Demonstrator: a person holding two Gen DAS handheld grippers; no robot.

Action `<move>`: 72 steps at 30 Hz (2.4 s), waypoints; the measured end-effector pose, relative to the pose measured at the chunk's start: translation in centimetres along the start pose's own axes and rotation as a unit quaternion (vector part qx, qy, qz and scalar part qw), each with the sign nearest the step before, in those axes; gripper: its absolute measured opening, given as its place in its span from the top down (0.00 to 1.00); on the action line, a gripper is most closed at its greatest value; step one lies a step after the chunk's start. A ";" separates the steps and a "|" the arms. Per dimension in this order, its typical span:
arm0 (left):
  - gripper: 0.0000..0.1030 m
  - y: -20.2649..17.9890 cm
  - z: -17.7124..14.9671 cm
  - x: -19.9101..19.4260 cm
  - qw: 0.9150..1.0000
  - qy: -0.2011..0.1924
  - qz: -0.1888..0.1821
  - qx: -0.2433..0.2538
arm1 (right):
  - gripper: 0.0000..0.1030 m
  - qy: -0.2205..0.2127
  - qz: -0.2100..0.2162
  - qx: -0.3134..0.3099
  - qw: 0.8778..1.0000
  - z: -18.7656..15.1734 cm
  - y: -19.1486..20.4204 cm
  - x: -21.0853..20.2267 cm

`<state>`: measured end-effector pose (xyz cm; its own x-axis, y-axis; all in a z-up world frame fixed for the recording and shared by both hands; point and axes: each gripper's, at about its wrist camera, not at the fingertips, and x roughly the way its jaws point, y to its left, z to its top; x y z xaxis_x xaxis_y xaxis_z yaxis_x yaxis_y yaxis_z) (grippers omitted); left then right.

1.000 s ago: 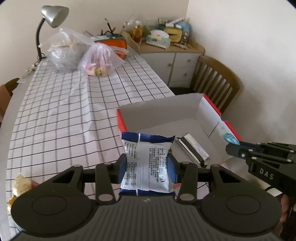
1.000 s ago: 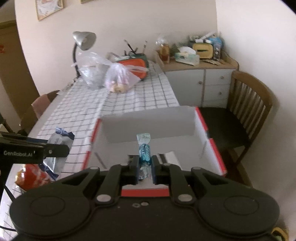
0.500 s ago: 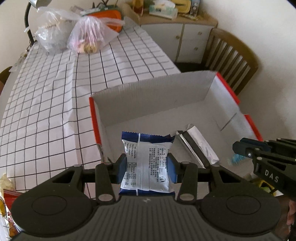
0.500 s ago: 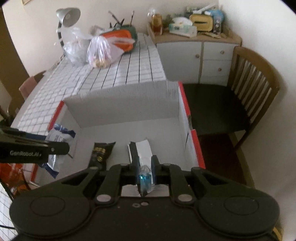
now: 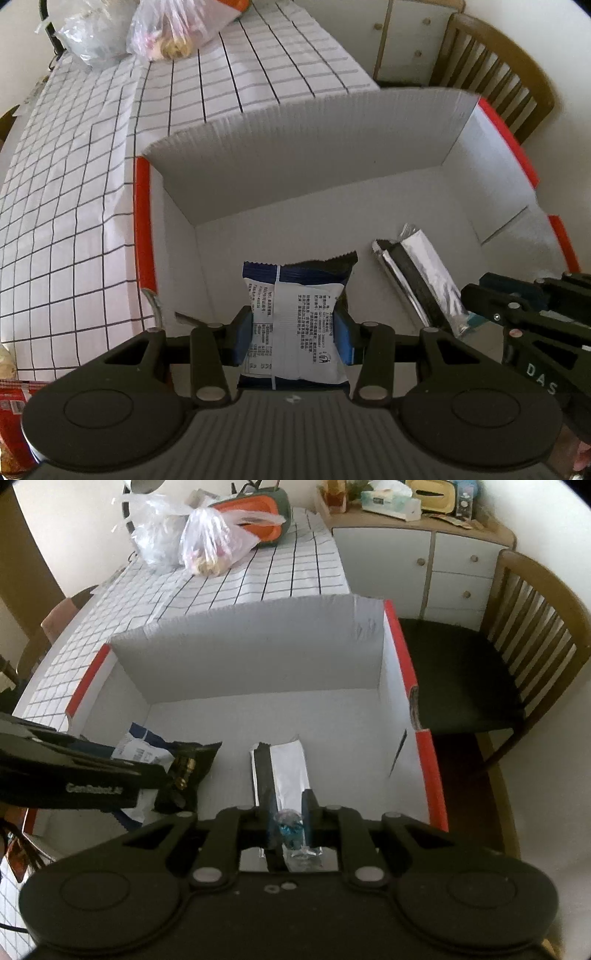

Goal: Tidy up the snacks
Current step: 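Carry both items over the red box and lower them inside, then open both tools to release the items and withdraw toward the pile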

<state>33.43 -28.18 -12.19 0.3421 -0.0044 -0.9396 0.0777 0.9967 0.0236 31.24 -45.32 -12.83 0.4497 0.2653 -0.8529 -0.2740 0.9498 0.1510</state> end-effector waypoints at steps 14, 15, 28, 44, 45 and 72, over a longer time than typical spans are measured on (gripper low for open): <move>0.56 -0.1 -0.5 0.4 1.000 -0.001 -0.015 -0.006 | 0.79 0.012 0.002 0.008 1.000 -0.9 -0.3 0.0; 0.55 -0.1 -0.6 0.3 1.000 -0.004 -0.017 -0.006 | 0.79 0.010 0.004 0.009 1.000 -1.0 -0.2 -0.2; 0.45 1.1 -3.0 -4.6 0.997 -0.063 -0.048 0.000 | 0.69 -0.041 0.011 0.012 0.999 -2.2 2.1 -4.8; 0.39 5.3 -7.7 -11.5 0.987 -0.146 -0.072 0.007 | 0.36 -0.105 0.007 0.013 0.994 -4.5 8.0 -10.2; 0.39 5.7 -8.1 -11.8 0.986 -0.149 -0.074 0.007 | 0.34 -0.108 0.006 0.012 0.994 -4.7 8.5 -10.5; 0.25 19.5 -18.5 -18.2 0.973 -0.217 -0.081 -0.020 | 0.00 -0.169 0.046 -0.029 0.984 -8.8 23.3 -13.8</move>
<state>11.40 -7.21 -0.99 0.6925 -0.1871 -0.6967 0.1298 0.9823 -0.1347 11.21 -28.28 -1.94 0.6751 0.3984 -0.6209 -0.3699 0.9110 0.1823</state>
